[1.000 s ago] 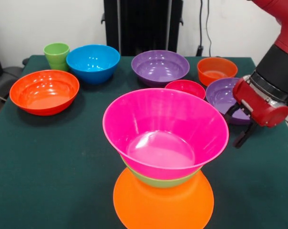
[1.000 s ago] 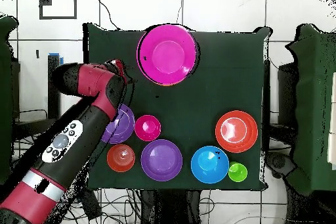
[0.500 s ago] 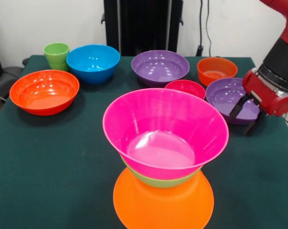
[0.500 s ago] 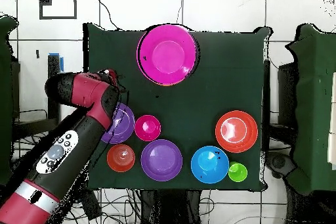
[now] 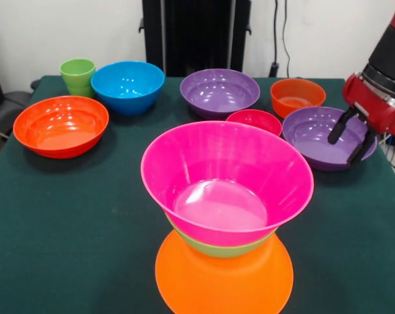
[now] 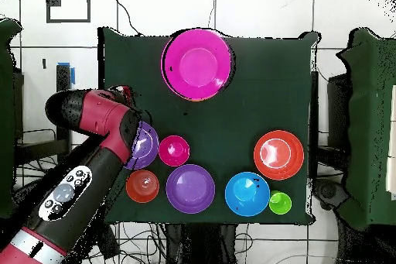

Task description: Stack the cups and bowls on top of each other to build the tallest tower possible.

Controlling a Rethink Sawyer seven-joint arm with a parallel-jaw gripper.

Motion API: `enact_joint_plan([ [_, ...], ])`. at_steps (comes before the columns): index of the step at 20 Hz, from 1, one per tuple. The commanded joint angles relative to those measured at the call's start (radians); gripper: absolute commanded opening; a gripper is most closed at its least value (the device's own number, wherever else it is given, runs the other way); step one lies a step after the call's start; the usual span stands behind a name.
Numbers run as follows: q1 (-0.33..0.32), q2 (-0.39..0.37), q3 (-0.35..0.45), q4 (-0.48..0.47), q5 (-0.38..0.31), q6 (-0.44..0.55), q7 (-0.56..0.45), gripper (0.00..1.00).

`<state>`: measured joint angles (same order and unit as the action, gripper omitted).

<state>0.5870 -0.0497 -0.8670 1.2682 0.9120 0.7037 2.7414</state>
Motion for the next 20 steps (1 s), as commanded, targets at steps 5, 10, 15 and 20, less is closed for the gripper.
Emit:
enact_joint_plan([
  [5, -0.041, -0.035, 0.303, 0.121, -0.033, -0.022, 0.034, 1.0],
  [10, -0.07, -0.045, 0.379, 0.139, -0.014, -0.081, 0.015, 1.0],
  [15, -0.094, -0.042, 0.433, 0.145, -0.021, -0.115, 0.012, 1.0],
  [20, -0.122, -0.036, 0.492, 0.144, -0.035, -0.158, 0.004, 1.0],
])
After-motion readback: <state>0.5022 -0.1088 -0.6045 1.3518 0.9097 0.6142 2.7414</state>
